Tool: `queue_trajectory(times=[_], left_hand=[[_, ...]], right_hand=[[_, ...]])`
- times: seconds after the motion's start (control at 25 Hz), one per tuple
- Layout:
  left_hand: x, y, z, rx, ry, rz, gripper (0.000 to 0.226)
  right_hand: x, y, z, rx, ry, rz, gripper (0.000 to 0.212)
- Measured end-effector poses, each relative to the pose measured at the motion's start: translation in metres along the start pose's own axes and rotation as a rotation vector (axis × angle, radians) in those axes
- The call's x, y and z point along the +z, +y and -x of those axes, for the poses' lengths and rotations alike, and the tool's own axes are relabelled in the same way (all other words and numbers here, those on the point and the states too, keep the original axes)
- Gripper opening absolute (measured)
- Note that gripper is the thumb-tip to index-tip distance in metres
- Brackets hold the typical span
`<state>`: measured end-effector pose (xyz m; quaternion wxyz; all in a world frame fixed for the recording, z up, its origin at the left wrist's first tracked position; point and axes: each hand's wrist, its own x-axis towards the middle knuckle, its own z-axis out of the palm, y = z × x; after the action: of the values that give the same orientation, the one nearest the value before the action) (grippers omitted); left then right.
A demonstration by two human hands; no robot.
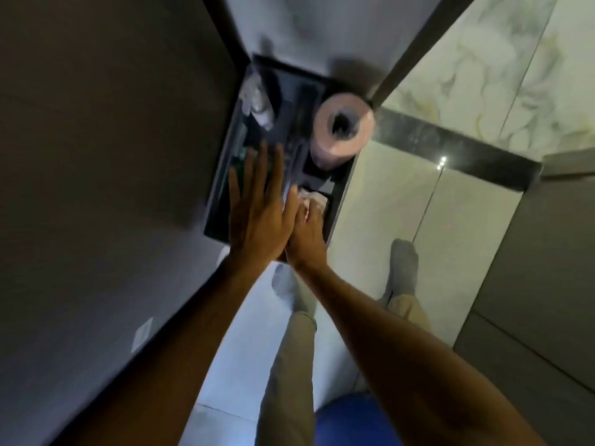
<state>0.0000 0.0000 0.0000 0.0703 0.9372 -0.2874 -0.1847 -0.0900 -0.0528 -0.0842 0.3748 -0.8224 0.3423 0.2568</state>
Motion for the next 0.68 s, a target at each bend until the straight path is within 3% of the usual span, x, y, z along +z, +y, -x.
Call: queue_trajectory(times=[0.12, 0.24, 0.4, 0.52, 0.68], left_hand=[[0.044, 0.000, -0.061, 0.131, 0.047, -0.074, 0.076], [0.083, 0.000, -0.085, 0.203, 0.047, -0.159, 0.076], [0.102, -0.006, -0.089, 0.175, 0.278, -0.248, 0.072], [0.106, -0.006, -0.088, 0.197, 0.287, -0.230, 0.073], [0.092, -0.009, -0.085, 0.221, 0.154, -0.158, 0.080]], right_hand=[[0.028, 0.015, -0.033, 0.056, 0.107, 0.013, 0.098], [0.050, 0.024, -0.044, 0.059, 0.168, 0.048, 0.098], [0.059, 0.023, -0.050, 0.086, 0.138, 0.055, 0.096], [0.048, 0.026, -0.050, 0.081, 0.156, -0.073, 0.072], [0.029, 0.024, -0.033, 0.153, 0.109, -0.261, 0.041]])
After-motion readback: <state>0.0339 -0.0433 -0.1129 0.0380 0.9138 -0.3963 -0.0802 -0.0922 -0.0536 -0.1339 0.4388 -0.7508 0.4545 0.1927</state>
